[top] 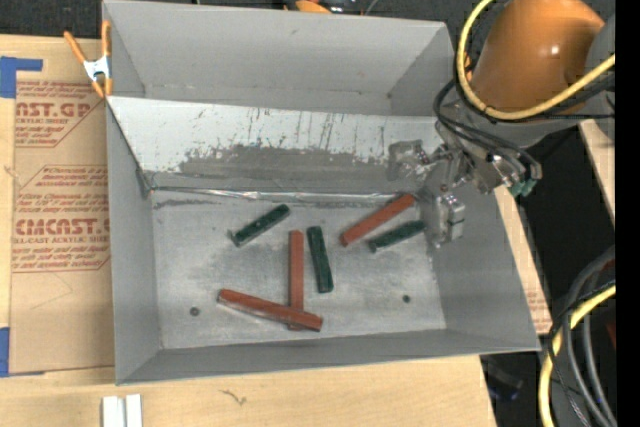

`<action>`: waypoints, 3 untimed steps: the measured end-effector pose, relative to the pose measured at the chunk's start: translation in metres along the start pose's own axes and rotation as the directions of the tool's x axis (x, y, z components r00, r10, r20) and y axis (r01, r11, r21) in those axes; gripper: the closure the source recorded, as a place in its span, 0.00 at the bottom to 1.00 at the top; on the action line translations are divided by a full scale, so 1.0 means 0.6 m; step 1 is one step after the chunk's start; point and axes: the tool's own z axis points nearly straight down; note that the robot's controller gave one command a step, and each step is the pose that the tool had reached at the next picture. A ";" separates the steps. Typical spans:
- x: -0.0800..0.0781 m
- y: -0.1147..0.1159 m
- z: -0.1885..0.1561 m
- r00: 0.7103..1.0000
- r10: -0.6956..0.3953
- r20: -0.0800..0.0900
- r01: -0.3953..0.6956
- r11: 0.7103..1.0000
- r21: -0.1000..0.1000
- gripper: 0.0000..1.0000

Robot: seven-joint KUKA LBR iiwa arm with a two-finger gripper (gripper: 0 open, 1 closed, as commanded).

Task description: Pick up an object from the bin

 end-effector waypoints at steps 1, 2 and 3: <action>-0.042 0.040 0.202 0.929 -0.371 -0.004 0.371 0.929 -0.005 0.00; -0.028 -0.017 0.269 0.887 -0.462 -0.003 0.462 0.887 -0.003 0.00; -0.029 -0.015 0.266 0.887 -0.462 -0.001 0.462 0.887 -0.003 1.00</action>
Offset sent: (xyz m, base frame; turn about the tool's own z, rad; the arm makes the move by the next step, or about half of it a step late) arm 0.0165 0.0301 -0.1183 -0.3802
